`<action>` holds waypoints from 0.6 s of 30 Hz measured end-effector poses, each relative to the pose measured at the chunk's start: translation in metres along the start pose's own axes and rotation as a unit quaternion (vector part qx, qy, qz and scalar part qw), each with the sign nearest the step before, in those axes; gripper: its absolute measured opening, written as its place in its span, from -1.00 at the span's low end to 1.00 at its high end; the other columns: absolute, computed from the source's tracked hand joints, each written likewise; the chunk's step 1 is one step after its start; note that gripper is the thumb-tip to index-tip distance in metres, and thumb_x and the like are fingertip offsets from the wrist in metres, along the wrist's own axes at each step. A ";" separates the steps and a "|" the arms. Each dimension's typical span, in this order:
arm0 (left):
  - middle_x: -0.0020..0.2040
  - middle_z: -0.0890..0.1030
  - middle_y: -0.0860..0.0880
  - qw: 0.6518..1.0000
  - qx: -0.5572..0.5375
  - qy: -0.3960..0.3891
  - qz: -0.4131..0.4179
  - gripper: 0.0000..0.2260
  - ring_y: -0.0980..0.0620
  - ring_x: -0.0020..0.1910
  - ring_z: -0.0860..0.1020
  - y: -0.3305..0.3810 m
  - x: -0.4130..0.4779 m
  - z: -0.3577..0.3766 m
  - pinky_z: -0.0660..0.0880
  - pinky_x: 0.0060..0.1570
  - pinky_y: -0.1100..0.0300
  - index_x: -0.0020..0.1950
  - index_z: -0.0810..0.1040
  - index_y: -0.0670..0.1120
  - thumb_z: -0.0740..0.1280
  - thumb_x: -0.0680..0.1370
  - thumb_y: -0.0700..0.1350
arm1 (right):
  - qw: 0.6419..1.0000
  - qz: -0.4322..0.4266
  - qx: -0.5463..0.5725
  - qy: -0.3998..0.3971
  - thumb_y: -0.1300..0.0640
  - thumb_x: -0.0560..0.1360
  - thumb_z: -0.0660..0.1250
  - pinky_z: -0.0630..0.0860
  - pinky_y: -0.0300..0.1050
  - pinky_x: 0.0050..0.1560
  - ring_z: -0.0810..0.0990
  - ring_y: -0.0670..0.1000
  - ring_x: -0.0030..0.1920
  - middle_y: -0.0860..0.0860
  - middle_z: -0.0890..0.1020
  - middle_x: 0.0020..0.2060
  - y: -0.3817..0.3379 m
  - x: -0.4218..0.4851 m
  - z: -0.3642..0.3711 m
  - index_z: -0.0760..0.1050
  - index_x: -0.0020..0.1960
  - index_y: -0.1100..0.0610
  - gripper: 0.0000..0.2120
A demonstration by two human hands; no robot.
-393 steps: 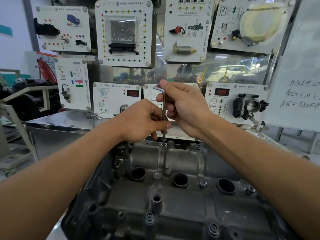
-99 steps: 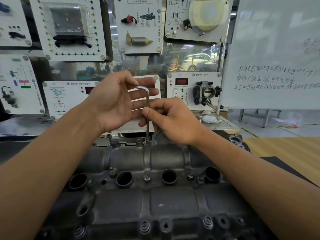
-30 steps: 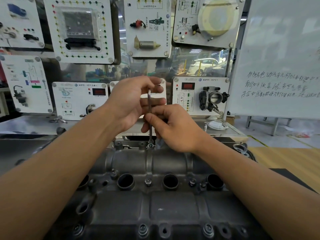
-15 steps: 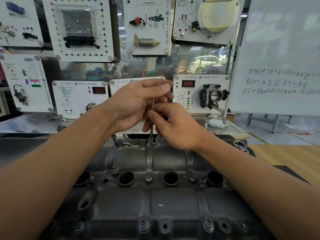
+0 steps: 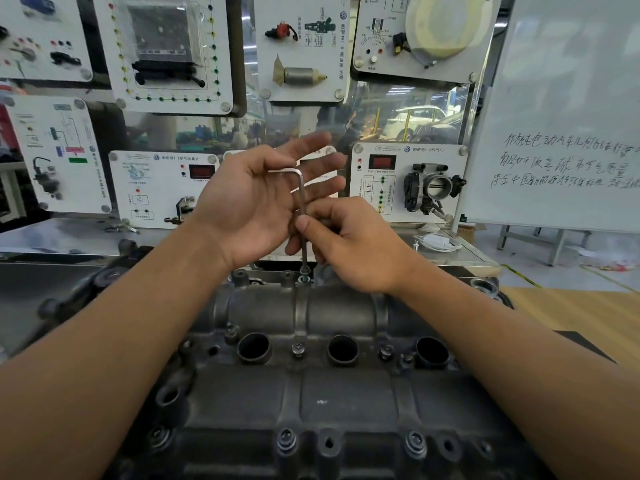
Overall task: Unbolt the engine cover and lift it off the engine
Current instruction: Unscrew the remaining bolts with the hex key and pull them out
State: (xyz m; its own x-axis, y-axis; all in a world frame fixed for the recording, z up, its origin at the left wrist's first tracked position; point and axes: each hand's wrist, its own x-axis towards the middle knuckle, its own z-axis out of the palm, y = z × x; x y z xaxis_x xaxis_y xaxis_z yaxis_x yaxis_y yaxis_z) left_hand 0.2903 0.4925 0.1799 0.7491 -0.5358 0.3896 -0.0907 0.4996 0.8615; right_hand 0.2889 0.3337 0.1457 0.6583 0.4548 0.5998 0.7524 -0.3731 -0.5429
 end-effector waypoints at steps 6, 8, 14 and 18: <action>0.18 0.62 -0.09 0.992 0.019 -0.107 -0.058 -0.64 -0.03 0.09 0.57 0.014 0.003 -0.006 0.57 0.00 0.10 0.26 0.58 -0.01 0.24 0.50 -0.22 | 1.000 -0.003 0.004 0.001 0.27 0.63 0.22 0.53 0.02 -0.31 0.52 0.02 -0.43 -0.04 0.68 -0.35 0.002 0.000 -0.001 0.63 -0.15 0.26 -0.73; 0.19 0.62 -0.07 0.984 0.095 -0.127 -0.085 -0.65 0.04 0.04 0.58 0.022 0.008 -0.005 0.54 -0.05 0.08 0.26 0.59 0.03 0.38 0.49 -0.19 | 1.000 -0.003 0.002 0.001 0.27 0.64 0.20 0.54 0.10 -0.27 0.56 0.16 -0.37 0.13 0.71 -0.24 0.002 0.000 0.000 0.62 -0.14 0.20 -0.73; -0.23 0.69 -0.07 0.918 0.388 0.088 -0.005 -0.83 0.07 -0.43 0.54 0.019 0.039 0.020 0.50 -0.44 0.27 -0.10 0.72 -0.09 0.38 0.50 -0.32 | 1.000 0.004 0.024 0.012 0.22 0.65 0.22 0.47 -0.10 -0.36 0.50 0.02 -0.45 0.11 0.71 -0.27 0.006 0.002 0.000 0.62 -0.15 0.29 -0.70; -0.18 0.69 -0.11 0.953 0.282 0.108 -0.029 -0.70 0.00 -0.37 0.61 0.021 0.036 0.008 0.57 -0.39 0.20 -0.02 0.67 -0.15 0.17 0.53 -0.37 | 0.999 0.010 0.036 0.016 0.19 0.64 0.24 0.41 -0.20 -0.40 0.46 -0.11 -0.48 -0.08 0.67 -0.36 0.007 0.003 0.001 0.62 -0.17 0.31 -0.70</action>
State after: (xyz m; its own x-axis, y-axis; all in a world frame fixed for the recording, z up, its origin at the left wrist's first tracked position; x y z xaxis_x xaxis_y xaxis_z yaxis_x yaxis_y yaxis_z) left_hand 0.3104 0.4784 0.2148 0.8754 -0.3691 0.3121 -0.3376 -0.0047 0.9413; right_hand 0.2959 0.3329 0.1428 0.6747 0.4216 0.6058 0.7360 -0.3230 -0.5949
